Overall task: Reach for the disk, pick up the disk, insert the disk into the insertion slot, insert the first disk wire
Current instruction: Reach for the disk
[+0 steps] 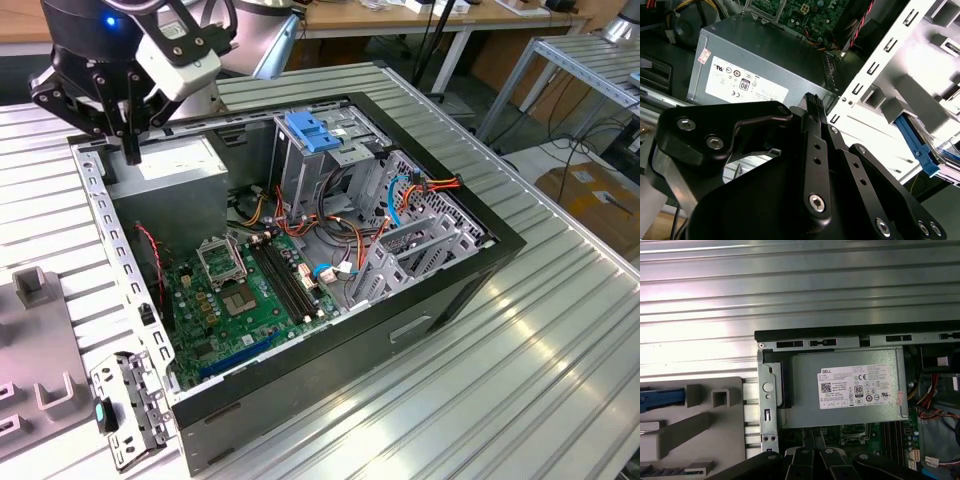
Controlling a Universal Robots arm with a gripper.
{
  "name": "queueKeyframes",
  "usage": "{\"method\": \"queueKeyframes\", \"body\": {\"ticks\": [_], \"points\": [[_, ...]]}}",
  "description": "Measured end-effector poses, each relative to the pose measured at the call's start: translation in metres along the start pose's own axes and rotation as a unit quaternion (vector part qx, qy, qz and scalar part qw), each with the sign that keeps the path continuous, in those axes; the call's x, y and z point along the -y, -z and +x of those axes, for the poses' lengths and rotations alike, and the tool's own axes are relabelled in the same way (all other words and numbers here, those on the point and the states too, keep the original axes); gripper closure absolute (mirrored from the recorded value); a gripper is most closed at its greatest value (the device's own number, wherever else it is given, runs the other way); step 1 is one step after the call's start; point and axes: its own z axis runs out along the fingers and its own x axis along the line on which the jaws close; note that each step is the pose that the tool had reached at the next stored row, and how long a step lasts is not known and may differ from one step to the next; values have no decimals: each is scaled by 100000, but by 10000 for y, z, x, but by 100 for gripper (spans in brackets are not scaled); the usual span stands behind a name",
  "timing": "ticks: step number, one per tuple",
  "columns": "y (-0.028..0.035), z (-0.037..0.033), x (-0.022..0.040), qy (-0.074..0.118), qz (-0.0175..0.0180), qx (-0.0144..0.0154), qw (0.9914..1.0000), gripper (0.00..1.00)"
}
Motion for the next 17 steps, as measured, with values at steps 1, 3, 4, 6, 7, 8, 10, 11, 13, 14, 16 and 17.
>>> {"method": "queueKeyframes", "body": {"ticks": [1,3,4,6,7,8,10,11,13,14,16,17], "points": [[-1,5,0,-2,0,-6,100000,89],[-4,14,1,-2,2,-28,100000,89],[-5,22,2,-3,3,-46,100000,89],[-9,34,3,-2,3,-82,100000,89],[-10,41,4,-4,8,-104,100000,89],[-13,49,4,-5,7,-129,100000,89],[-15,59,5,-8,12,-157,100000,89],[-17,65,6,-7,13,-183,100000,89],[-21,77,7,-10,19,-230,100000,89],[-22,81,7,-9,18,-243,100000,89],[-24,89,8,-12,23,-276,100000,89],[-26,97,9,-14,24,-296,100000,89]]}}
